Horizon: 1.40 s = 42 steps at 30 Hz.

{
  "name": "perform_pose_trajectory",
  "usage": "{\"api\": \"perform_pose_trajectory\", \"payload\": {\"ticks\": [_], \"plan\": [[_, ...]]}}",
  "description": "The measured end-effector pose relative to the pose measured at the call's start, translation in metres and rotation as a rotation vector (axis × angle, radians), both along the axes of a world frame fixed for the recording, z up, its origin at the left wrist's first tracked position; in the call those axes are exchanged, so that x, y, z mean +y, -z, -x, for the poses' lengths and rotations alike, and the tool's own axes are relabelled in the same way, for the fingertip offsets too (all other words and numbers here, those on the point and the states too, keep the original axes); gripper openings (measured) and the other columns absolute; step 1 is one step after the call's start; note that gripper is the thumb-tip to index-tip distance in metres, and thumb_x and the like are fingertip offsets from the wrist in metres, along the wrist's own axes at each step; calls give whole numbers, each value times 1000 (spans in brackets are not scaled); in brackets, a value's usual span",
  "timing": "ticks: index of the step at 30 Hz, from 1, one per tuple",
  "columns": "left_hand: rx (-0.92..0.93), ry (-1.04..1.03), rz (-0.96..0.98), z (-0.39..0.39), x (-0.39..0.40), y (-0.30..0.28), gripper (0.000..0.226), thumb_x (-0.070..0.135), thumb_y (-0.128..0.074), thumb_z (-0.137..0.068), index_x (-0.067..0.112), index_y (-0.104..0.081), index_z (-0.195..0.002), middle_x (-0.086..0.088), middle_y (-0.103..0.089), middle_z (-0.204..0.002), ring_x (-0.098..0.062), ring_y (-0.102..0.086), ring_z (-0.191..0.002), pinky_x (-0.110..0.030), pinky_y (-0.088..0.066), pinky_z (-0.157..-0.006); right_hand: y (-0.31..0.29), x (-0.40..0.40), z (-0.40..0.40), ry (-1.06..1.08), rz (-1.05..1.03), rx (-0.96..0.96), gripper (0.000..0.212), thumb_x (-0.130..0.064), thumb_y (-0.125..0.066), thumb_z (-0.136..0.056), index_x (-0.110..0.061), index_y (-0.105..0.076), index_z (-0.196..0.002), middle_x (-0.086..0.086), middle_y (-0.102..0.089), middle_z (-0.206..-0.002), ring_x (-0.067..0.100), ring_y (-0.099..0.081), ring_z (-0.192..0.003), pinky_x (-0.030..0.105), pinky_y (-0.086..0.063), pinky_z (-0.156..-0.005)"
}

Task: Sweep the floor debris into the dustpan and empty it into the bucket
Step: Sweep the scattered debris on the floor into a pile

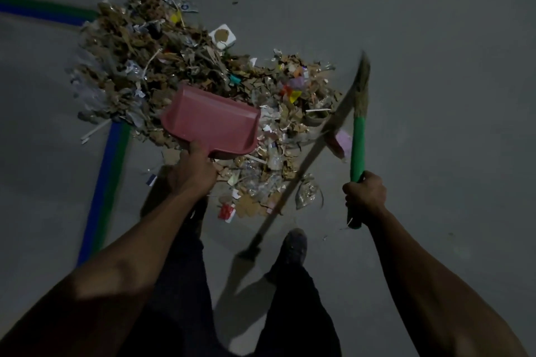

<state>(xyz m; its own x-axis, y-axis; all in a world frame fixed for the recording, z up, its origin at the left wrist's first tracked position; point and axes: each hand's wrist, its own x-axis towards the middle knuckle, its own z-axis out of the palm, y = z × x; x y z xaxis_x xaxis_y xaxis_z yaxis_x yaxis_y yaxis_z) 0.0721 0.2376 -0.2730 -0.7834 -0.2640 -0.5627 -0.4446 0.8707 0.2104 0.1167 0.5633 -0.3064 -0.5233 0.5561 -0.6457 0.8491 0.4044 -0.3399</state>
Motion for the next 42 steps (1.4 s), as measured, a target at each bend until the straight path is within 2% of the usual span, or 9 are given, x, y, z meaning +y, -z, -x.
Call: {"api": "perform_pose_trajectory", "payload": {"ticks": [4, 9, 11, 14, 25, 31, 34, 37, 42], "plan": [[-15, 84, -49, 35, -53, 38, 31, 14, -39, -94, 15, -37, -125, -20, -48, -124, -41, -53, -104, -45, -43, -81, 42, -40, 50, 20, -18, -123, 31, -7, -66, -76, 2, -61, -105, 20, -69, -89, 32, -69, -73, 39, -59, -66], [-36, 129, -92, 74, -118, 70, 30, 16, -41, -94, 21, -37, -124, -17, -48, -118, -41, -53, -101, -45, -44, -77, 71, -106, 104, -255, -76, -259, 37, -6, -70, -77, 0, -56, -111, 18, -64, -101, 33, -67, -87, 40, -58, -75], [-44, 198, -76, 85, -142, 80, 34, 16, -42, -95, 22, -37, -128, -16, -48, -118, -39, -53, -100, -42, -41, -72, 75, -134, 119, -397, -113, -285, 37, -6, -70, -79, -2, -56, -114, 9, -60, -92, 25, -63, -78, 34, -53, -64], [-84, 202, -64, 96, -172, 88, 38, 14, -42, -95, 21, -37, -132, -18, -49, -116, -40, -54, -96, -42, -40, -70, 79, -181, 136, -583, -146, -272, 36, -6, -68, -81, -5, -58, -116, 4, -54, -87, 18, -53, -72, 24, -38, -52], [-196, 88, -17, 96, -223, 98, 33, 21, -38, -98, 22, -33, -130, -16, -49, -118, -39, -56, -97, -46, -47, -77, 86, -328, 185, -791, -32, -112, 39, -6, -66, -83, -6, -55, -121, 5, -58, -100, 12, -56, -72, 21, -49, -55], [-207, 132, -28, 84, -217, 79, 31, 18, -43, -96, 17, -34, -126, -16, -49, -114, -40, -56, -98, -46, -46, -76, 46, -318, 137, -766, 23, -80, 41, -7, -65, -82, -15, -50, -120, 5, -58, -102, 18, -59, -84, 38, -59, -74], [-197, 179, -45, 76, -206, 62, 28, 16, -39, -95, 17, -36, -123, -16, -50, -112, -40, -56, -96, -51, -47, -86, 15, -300, 84, -665, 36, -65, 38, -6, -64, -75, -21, -51, -107, 0, -57, -91, 16, -58, -75, 35, -56, -64], [-191, 230, -47, 68, -194, 45, 28, 16, -38, -93, 16, -37, -122, -14, -49, -110, -40, -56, -98, -55, -44, -91, -11, -281, 27, -600, 4, -33, 35, -6, -61, -68, -20, -51, -99, 0, -55, -81, 13, -51, -64, 25, -36, -47], [-187, 277, -90, 56, -179, 23, 32, 11, -39, -92, 18, -36, -123, -14, -47, -109, -37, -53, -94, -51, -45, -86, -40, -249, -34, -514, -90, -75, 38, -8, -62, -67, -19, -49, -100, 6, -55, -81, 24, -49, -64, 27, -30, -49]]}}
